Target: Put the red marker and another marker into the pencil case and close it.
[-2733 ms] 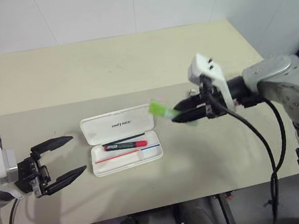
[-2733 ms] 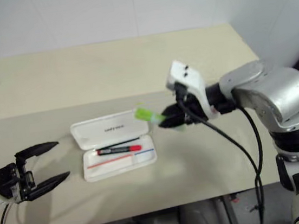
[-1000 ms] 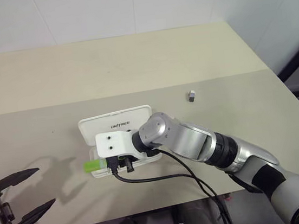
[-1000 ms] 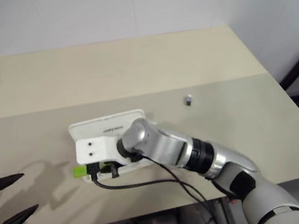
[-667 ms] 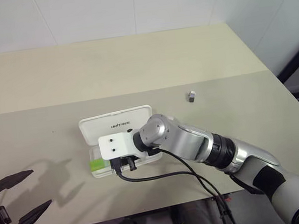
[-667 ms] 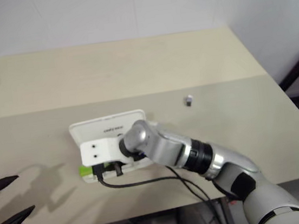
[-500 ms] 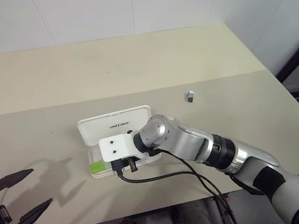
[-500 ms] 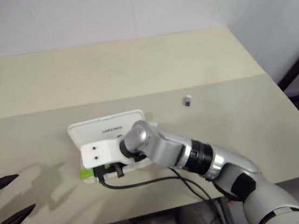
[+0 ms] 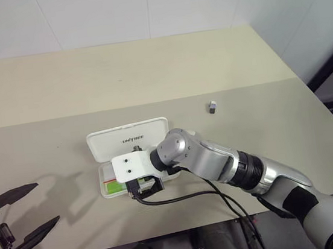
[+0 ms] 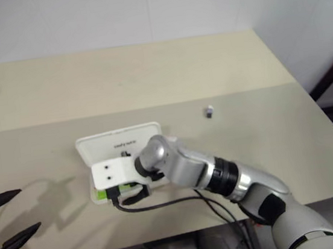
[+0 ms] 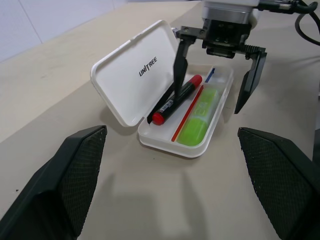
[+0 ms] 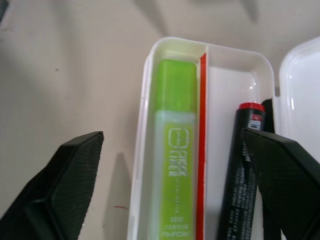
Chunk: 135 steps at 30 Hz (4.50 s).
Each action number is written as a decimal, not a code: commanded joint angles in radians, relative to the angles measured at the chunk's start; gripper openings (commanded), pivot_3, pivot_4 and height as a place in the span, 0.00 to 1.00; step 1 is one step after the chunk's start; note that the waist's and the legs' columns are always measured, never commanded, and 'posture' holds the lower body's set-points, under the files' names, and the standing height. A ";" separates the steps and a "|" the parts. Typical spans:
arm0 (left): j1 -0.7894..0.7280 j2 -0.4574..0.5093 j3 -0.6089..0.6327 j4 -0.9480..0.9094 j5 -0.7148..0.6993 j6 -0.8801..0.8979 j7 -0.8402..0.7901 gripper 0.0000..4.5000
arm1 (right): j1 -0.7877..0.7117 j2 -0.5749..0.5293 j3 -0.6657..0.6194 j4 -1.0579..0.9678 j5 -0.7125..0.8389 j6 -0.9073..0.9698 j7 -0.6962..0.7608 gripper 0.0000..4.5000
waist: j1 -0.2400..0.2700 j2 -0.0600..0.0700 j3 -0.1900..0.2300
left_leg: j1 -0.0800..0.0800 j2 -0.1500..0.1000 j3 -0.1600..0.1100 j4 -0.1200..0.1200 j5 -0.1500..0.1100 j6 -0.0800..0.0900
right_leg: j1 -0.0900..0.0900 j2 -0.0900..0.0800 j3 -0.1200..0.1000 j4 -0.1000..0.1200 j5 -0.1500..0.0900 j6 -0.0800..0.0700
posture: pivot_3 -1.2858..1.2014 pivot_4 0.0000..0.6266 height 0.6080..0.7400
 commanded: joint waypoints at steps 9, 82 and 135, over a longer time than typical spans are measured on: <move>-0.101 -0.001 -0.091 -0.145 -0.044 0.060 0.097 1.00 | -0.004 -0.158 -0.207 -0.173 0.223 0.154 0.205 1.00 | 0.011 0.000 0.000 | 0.000 0.000 -0.001 0.001 0.000 0.000 | 0.001 0.000 -0.001 0.000 0.000 0.000 | 0.52 0.24 1.00; -0.418 0.269 0.049 0.181 -0.184 0.432 -0.165 1.00 | 0.022 0.227 -0.951 0.830 -0.053 0.212 -1.053 1.00 | -0.041 -0.015 -0.009 | 0.015 0.003 0.008 -0.003 0.000 0.000 | 0.009 0.001 0.002 0.001 0.002 -0.003 | 0.52 0.24 1.00; -0.540 0.237 -0.110 0.154 -0.142 0.385 -0.110 1.00 | -0.113 0.173 -0.932 0.987 0.010 -0.342 -0.947 0.06 | -0.064 -0.009 -0.006 | 0.002 -0.002 -0.008 -0.019 0.006 0.002 | 0.001 0.006 0.000 -0.024 0.027 -0.006 | 0.52 0.24 1.00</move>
